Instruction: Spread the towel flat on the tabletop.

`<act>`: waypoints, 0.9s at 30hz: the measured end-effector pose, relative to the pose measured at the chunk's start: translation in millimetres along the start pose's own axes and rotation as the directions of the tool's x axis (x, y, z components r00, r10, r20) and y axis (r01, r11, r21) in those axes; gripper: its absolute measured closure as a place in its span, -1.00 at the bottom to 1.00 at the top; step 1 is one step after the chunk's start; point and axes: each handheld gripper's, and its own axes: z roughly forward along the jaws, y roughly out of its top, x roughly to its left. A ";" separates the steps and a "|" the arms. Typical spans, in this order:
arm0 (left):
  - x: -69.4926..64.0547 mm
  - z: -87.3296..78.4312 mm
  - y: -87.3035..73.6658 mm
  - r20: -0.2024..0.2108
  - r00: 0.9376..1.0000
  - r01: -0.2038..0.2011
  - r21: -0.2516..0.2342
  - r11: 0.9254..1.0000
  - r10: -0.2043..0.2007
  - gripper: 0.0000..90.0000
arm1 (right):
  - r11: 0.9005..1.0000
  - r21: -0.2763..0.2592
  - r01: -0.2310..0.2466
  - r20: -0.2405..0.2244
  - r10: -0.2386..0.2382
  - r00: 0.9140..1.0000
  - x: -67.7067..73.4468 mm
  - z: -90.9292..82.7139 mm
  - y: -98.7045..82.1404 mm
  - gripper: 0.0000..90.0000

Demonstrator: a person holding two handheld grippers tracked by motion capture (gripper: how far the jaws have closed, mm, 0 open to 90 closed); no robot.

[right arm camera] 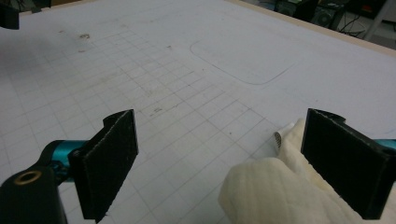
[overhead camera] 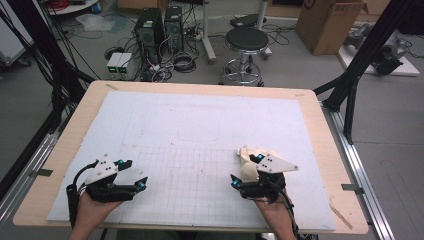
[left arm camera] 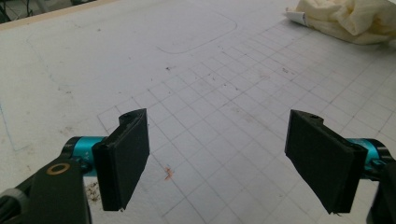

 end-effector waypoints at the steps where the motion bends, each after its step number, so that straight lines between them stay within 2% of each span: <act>1: 0.2 1.1 -0.2 0.000 1.000 0.005 0.001 1.000 -0.005 -0.50 | 1.000 0.005 0.008 -0.003 -0.008 1.000 0.1 0.9 -0.3 -0.77; 22: 0.4 2.1 0.1 0.004 1.000 -0.008 -0.003 1.000 0.008 -0.50 | 1.000 0.011 0.021 -0.013 -0.020 1.000 1.5 0.0 2.9 -0.77; 27: 0.7 0.7 -0.3 0.002 1.000 -0.006 -0.007 1.000 0.006 -0.50 | 1.000 0.004 0.024 -0.008 -0.024 1.000 -3.3 -7.1 4.3 -0.77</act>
